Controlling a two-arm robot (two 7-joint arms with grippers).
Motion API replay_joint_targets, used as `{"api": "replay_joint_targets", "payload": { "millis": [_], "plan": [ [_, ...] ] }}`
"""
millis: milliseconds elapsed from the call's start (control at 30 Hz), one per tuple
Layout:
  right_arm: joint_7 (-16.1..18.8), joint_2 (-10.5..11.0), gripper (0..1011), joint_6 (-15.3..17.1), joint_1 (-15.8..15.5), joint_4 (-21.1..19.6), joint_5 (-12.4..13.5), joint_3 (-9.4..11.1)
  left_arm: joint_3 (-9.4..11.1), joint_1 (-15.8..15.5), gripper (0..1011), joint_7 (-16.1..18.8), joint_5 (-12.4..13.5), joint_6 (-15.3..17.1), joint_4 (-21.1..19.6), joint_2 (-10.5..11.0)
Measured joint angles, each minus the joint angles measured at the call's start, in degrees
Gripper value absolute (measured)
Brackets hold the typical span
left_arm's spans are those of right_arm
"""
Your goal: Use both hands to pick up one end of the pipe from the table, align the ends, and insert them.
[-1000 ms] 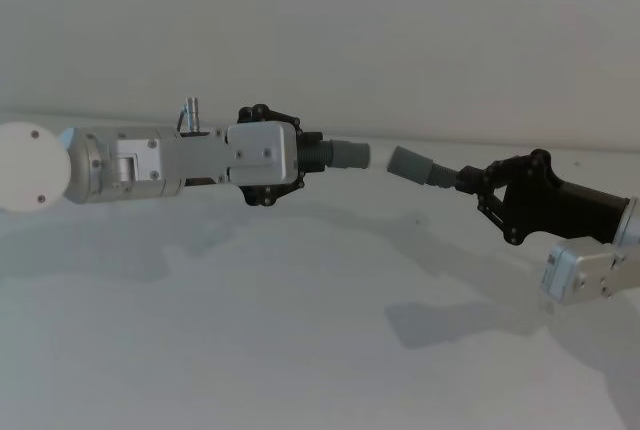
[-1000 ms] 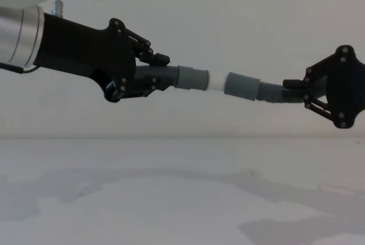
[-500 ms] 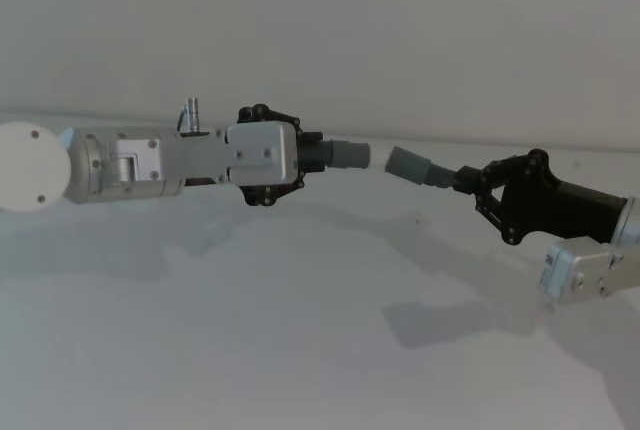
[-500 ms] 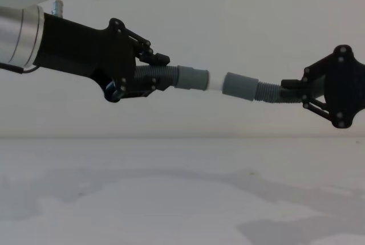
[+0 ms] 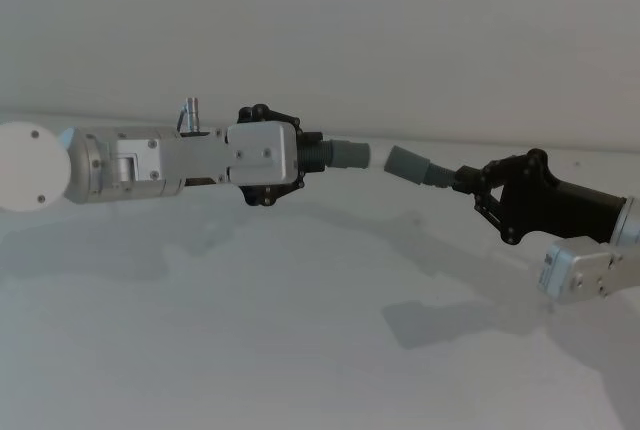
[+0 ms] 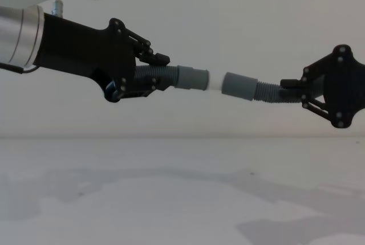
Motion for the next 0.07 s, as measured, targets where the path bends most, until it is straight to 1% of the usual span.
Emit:
{"api": "replay_joint_targets", "payload": {
  "millis": [67],
  "plan": [
    [0.0,0.0,46,0.0,0.0,0.0,0.0,-0.01,0.0,0.0,300,0.0,0.0,0.0,0.0,0.0]
  ]
}}
